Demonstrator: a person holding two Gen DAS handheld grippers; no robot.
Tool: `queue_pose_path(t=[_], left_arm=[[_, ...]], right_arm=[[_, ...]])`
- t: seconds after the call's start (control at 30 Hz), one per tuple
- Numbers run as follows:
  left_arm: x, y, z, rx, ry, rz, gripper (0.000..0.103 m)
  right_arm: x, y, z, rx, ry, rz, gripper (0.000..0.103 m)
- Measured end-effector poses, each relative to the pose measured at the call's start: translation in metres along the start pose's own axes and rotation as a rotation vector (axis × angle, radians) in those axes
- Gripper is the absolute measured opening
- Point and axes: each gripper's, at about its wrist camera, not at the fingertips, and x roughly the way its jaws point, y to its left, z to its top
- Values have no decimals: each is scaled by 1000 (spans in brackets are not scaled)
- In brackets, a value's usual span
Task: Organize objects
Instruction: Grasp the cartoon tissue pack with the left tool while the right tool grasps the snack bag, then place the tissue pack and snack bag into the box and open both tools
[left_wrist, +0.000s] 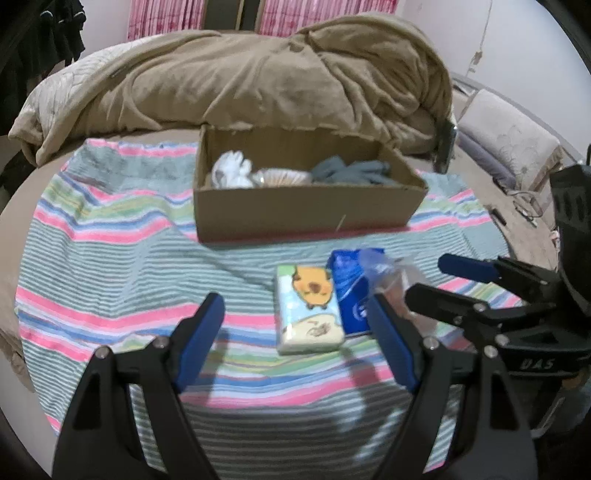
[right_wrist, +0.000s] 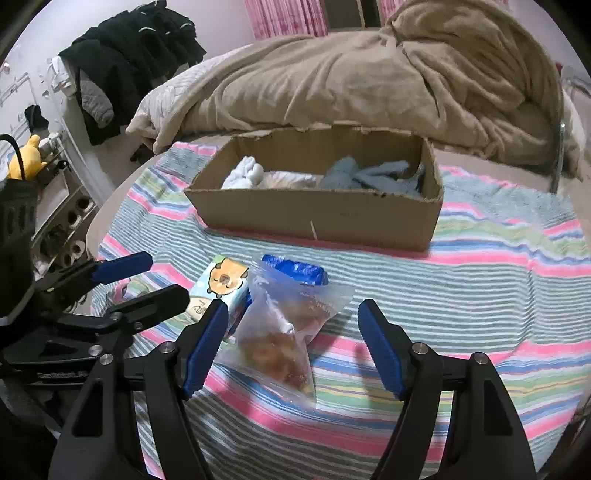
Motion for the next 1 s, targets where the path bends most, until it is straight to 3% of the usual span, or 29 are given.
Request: queue_pose_path(t=[0.23, 0.37, 0.53, 0.67, 0.8, 1.0], left_arm=[[33, 1, -5, 30, 116, -3, 81], [41, 1, -5, 36, 136, -3, 81], [49, -7, -4, 92, 161, 62, 72], [51, -18, -6, 155, 162, 96, 61], [51, -11, -3, 110, 155, 75, 48], [46, -8, -2, 99, 131, 62, 47]], right_arm=[[16, -3, -4, 12, 46, 53, 77], [23, -9, -5, 48, 64, 66, 76], [30, -6, -5, 46, 86, 57, 60], [27, -3, -6, 32, 63, 13, 52], [14, 1, -6, -9, 17, -15, 48], [7, 5, -10, -56, -55, 68, 48]])
